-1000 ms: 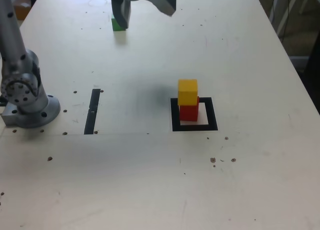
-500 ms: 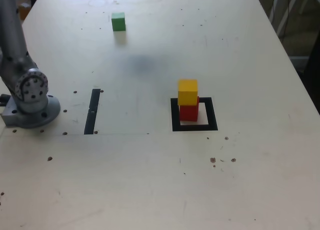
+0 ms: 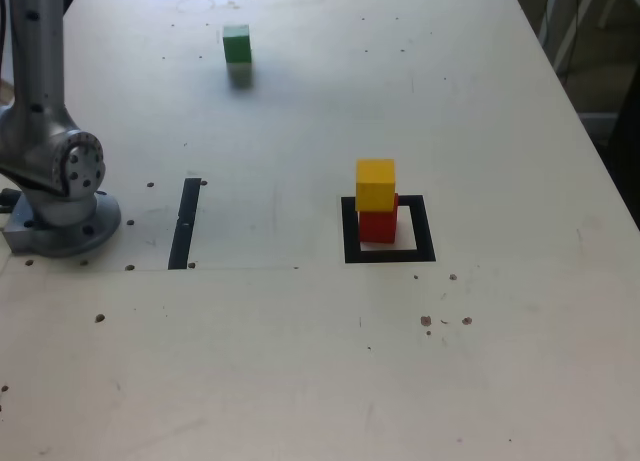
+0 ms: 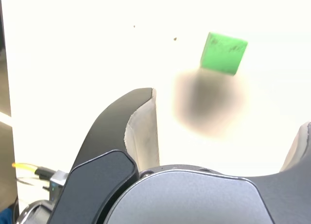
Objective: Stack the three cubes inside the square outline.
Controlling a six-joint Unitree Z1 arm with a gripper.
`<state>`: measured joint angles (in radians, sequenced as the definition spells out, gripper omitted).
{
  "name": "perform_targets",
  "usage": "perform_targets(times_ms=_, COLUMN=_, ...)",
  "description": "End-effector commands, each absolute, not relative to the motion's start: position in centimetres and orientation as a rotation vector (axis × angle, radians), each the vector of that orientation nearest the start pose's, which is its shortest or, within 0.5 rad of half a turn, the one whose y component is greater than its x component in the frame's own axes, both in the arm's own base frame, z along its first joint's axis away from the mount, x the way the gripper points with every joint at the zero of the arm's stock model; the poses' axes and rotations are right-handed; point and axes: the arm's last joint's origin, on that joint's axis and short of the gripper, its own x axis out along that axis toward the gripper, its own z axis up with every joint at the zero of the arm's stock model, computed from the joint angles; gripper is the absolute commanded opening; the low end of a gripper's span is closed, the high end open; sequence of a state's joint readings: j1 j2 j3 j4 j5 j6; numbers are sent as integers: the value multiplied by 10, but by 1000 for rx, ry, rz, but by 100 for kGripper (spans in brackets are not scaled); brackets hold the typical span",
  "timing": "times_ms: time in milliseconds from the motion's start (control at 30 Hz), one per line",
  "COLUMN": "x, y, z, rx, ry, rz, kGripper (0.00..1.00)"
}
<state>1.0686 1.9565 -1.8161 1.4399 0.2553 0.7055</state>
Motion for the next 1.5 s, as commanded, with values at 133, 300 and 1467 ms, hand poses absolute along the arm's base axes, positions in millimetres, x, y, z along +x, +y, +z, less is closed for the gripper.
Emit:
perform_targets(times_ms=133, x=164, y=346, z=308, rx=-206, ry=1798, rz=392, kGripper=100)
perform_targets(times_ms=300, x=170, y=362, z=287, rx=-220, ry=1820, rz=370, kGripper=99)
perform_targets(times_ms=1467, x=181, y=391, z=213, rx=-249, ry=1827, rz=244, kGripper=88)
